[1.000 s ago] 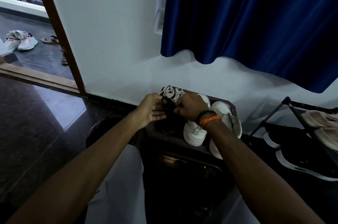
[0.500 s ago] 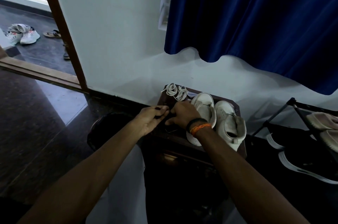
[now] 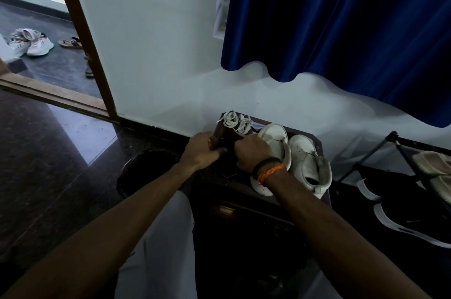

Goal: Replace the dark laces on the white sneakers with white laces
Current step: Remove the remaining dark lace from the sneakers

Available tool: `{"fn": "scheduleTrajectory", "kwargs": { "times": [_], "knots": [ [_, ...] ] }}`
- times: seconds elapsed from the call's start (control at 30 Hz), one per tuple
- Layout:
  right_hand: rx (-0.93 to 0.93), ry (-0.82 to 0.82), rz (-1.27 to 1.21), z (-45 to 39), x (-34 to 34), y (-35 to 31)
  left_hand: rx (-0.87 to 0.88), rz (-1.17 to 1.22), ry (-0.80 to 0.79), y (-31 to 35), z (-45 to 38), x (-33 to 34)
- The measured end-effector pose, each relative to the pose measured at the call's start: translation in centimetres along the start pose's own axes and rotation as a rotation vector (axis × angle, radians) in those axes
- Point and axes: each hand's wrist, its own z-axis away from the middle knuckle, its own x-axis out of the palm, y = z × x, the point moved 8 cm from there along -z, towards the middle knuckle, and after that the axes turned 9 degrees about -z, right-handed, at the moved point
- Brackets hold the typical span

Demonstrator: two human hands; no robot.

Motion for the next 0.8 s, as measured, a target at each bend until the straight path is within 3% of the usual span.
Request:
{"fn": "scheduleTrajectory", "kwargs": {
  "times": [0.1,0.23,0.43,0.57,0.67,0.8],
  "knots": [
    [-0.023,-0.058,0.027,0.3,1.3,-0.6,0.105,-0.236,-0.14,1.4,-0.3,1.2],
    [-0.035,-0.06,0.012,-0.2,1.9,-0.9,0.103,-0.263,-0.098,2.6,-1.7,1.1],
    [0.019,0.013,-0.015,-1.6,1.1,-0.6,0.081,-0.241,-0.099,2.0,-4.6,0.6],
    [0.004,-0.063,-0.024,-2.2,2.2,-0.7,0.094,-0.196,-0.121,1.3,-5.1,0.7],
    [0.012,-0.119,-0.04,-2.3,1.7,-0.1,0.114,-0.083,0.004,0.7,-4.7,-0.6],
    [0.044,-0.007,-0.09,-2.1,-2.4,1.5,0.123,0.029,0.071,-0.7,-4.9,-2.0]
  ]
}}
